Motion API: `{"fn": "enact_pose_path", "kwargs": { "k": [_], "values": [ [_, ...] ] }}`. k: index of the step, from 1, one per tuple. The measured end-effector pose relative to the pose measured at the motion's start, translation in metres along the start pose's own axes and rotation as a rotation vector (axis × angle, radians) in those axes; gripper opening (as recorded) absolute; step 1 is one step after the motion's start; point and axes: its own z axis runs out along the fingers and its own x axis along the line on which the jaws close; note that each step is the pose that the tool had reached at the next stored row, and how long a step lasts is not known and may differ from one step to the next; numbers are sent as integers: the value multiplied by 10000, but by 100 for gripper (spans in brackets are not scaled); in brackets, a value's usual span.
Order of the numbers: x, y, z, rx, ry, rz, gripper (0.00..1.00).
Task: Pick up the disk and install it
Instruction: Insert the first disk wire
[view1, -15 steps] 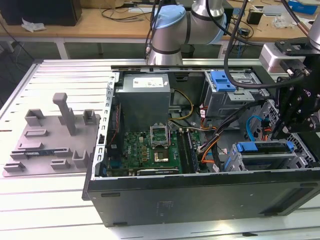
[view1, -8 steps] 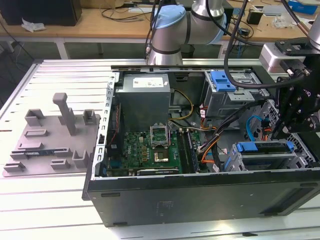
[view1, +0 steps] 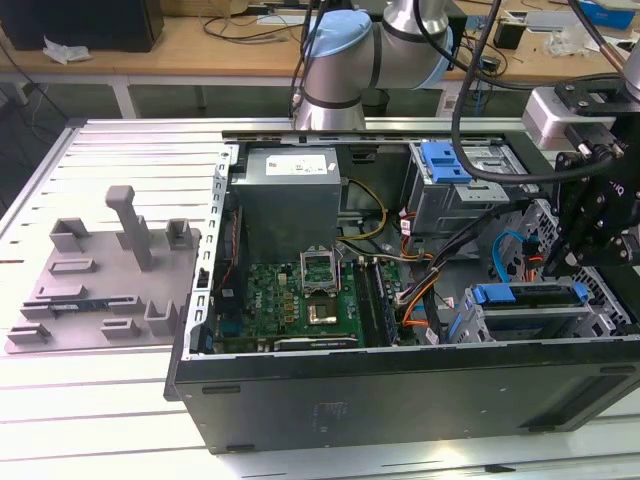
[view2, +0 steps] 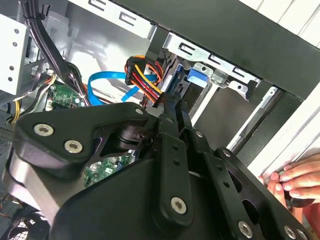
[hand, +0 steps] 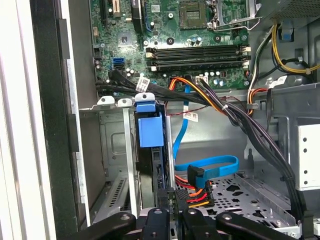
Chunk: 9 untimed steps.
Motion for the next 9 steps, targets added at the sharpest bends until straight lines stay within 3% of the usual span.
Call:
{"fn": "enact_pose_path", "kwargs": {
  "k": [9],
  "values": [
    [23,-3,-1,-9,1,-2,17]
  ]
}}
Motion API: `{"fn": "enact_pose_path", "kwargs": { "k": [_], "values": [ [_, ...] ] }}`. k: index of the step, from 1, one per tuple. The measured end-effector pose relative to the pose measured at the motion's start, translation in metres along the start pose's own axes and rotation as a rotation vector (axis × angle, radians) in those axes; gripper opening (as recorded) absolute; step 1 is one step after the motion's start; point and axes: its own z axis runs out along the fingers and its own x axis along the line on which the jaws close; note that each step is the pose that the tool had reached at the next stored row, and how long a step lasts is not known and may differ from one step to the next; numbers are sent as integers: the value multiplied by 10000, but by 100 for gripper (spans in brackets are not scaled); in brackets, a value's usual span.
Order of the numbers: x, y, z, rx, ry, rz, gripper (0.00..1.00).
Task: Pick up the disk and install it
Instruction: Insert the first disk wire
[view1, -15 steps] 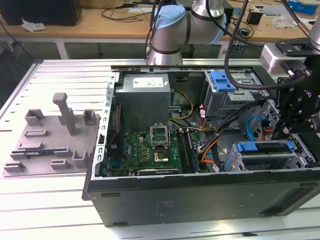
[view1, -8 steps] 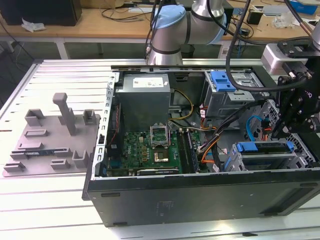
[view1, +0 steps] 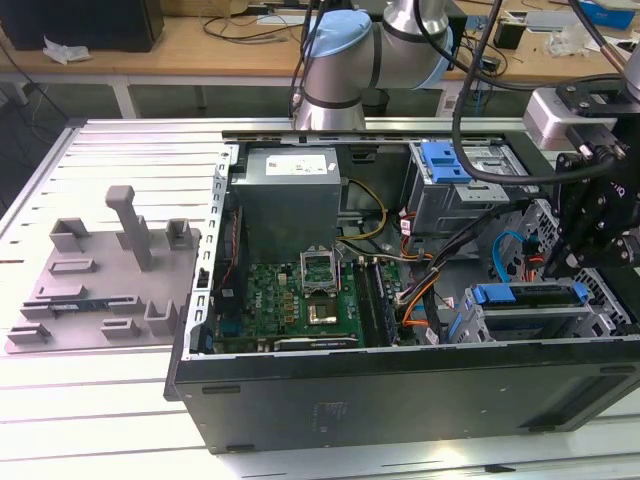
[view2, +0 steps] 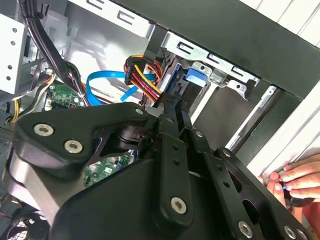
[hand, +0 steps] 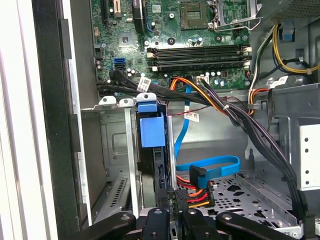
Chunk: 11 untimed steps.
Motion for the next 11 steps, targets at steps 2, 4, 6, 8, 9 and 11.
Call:
{"fn": "enact_pose_path", "kwargs": {
  "k": [2,4,6,8,9,11],
  "values": [
    [12,-1,0,0,0,0,17],
    [20,-1,0,0,0,2,17],
    [21,-1,2,0,0,2,17],
    [21,-1,10,0,0,0,17],
    [21,-1,11,0,0,-1,17],
    [21,-1,15,0,-1,0,17]
  ]
}}
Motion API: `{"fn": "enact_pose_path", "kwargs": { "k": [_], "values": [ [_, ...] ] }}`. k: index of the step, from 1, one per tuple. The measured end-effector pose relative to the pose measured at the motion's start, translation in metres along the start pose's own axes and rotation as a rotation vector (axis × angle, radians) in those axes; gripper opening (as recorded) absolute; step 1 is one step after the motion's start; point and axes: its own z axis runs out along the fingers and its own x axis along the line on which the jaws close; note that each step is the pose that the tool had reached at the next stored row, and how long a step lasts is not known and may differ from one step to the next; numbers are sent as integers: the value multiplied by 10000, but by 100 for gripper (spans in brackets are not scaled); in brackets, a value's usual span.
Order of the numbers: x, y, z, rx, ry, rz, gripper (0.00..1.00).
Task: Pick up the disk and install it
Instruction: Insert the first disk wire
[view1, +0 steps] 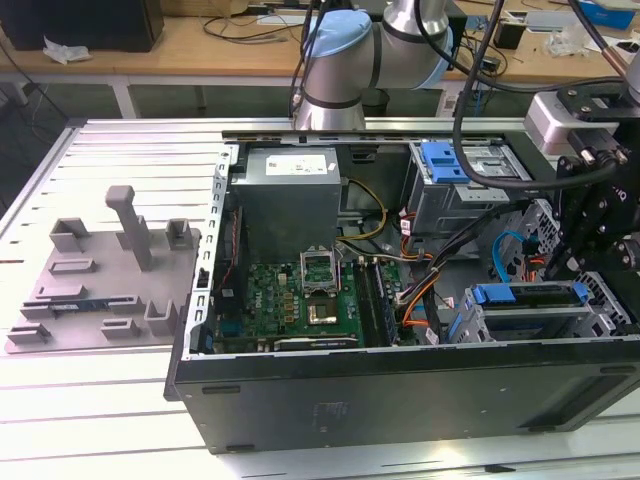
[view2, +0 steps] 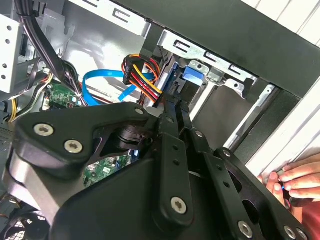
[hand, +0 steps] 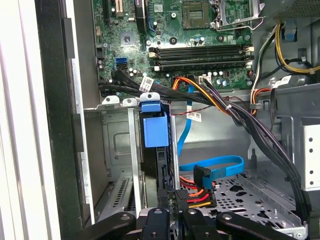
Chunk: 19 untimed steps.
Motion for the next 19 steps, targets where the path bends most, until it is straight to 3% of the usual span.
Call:
{"fn": "enact_pose_path", "kwargs": {
  "k": [19],
  "values": [
    [1,0,38,0,1,0,17]
  ]
}}
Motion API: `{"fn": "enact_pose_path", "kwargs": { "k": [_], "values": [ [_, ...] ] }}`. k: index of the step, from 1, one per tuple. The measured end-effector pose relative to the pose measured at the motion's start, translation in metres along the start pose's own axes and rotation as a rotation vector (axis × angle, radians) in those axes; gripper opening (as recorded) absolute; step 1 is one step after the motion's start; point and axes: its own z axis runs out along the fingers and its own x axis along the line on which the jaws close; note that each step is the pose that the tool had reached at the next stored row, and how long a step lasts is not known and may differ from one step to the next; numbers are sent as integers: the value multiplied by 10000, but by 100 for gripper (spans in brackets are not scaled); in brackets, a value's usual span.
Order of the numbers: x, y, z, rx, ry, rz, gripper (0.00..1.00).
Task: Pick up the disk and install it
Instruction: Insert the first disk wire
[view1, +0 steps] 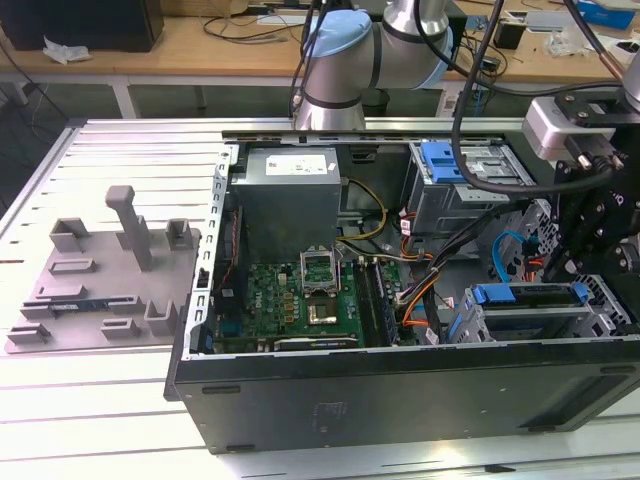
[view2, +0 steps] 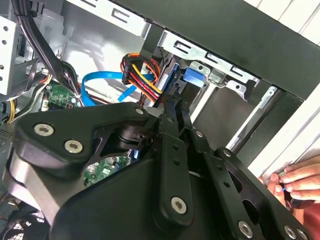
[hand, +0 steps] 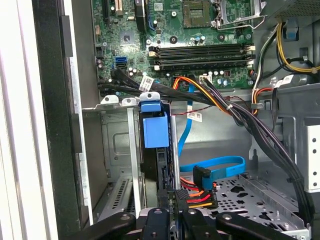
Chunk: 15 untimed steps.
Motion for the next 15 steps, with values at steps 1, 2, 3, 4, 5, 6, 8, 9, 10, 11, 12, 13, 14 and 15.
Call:
{"fn": "enact_pose_path", "kwargs": {
  "k": [1,2,3,4,5,6,8,9,10,11,12,13,14,15],
  "values": [
    [0,0,3,0,0,0,17],
    [0,0,4,0,0,0,17],
    [0,0,6,0,1,1,17],
    [0,0,8,0,0,0,17],
    [0,0,10,0,0,0,17],
    [0,1,12,0,0,0,17],
    [1,1,18,0,0,0,17],
    [1,1,26,0,0,0,17],
    [1,1,27,0,0,0,17],
    [1,1,29,0,0,0,17],
    [1,1,31,1,0,0,17],
    [1,1,33,0,0,0,17],
    [1,2,37,0,1,0,17],
    [1,2,43,0,1,1,17]
  ]
}}
